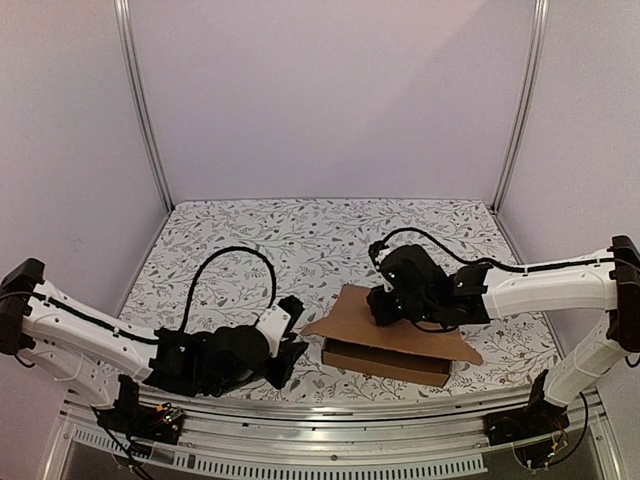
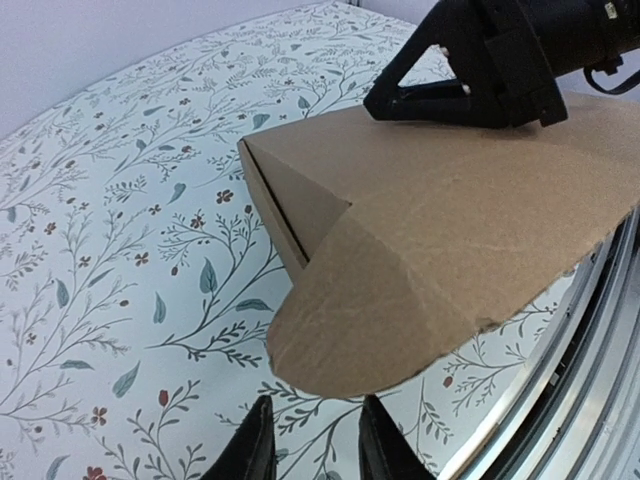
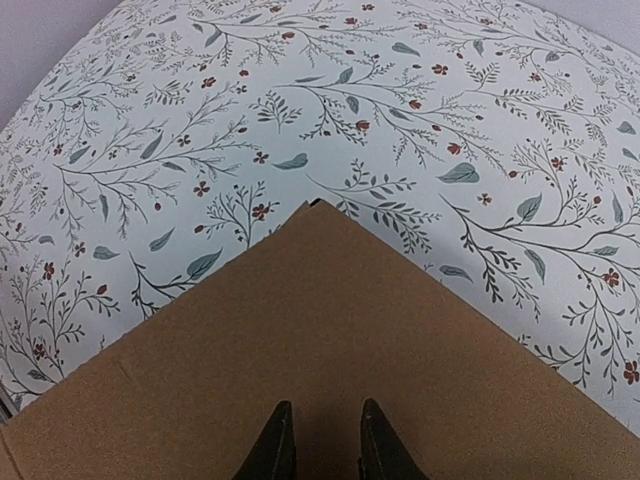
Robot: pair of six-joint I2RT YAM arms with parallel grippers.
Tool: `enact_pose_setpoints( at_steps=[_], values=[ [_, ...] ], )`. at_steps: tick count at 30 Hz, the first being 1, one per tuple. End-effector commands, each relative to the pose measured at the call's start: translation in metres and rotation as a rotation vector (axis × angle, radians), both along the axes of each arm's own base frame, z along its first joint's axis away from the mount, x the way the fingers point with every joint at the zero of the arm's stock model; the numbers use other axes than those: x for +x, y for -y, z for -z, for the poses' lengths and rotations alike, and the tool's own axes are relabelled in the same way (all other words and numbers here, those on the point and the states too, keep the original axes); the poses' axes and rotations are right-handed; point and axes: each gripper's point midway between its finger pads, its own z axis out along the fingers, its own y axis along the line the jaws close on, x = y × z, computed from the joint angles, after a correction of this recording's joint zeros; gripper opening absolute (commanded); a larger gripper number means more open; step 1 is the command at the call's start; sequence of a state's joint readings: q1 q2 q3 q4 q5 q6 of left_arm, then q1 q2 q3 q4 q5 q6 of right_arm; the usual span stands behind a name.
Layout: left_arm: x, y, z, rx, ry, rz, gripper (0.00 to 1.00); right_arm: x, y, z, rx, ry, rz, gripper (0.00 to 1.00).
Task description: Fold the paper box
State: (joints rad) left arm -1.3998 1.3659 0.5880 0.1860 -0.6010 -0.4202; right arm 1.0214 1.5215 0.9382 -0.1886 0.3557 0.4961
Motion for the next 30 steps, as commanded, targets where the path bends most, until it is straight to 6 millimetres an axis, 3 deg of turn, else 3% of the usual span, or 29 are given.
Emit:
enact_pose_setpoints(
  at_steps=[1, 6, 14, 19, 26, 30],
  values=[
    [-0.005, -0.029, 0.017, 0.069, -0.045, -0.037, 0.28, -0.006, 0.002, 0.027, 0.004, -0.052, 0.01, 0.2],
    [-0.003, -0.056, 0.007, 0.057, -0.043, -0.1, 0.3, -0.012, 0.002, 0.043, 0.018, -0.096, 0.008, 0.18],
    [0.003, -0.067, -0.024, 0.011, 0.019, -0.119, 0.33, -0.026, 0.003, 0.07, -0.002, -0.151, 0.003, 0.16],
    [0.004, -0.063, -0.036, -0.005, 0.037, -0.106, 0.35, -0.033, 0.007, 0.084, -0.033, -0.167, 0.009, 0.15],
    [0.01, -0.043, -0.049, -0.074, 0.028, -0.046, 0.37, -0.043, 0.013, 0.097, -0.06, -0.187, 0.018, 0.14],
    [0.014, -0.032, -0.052, -0.097, 0.006, -0.009, 0.38, -0.044, 0.014, 0.089, -0.049, -0.184, 0.017, 0.14]
  ],
)
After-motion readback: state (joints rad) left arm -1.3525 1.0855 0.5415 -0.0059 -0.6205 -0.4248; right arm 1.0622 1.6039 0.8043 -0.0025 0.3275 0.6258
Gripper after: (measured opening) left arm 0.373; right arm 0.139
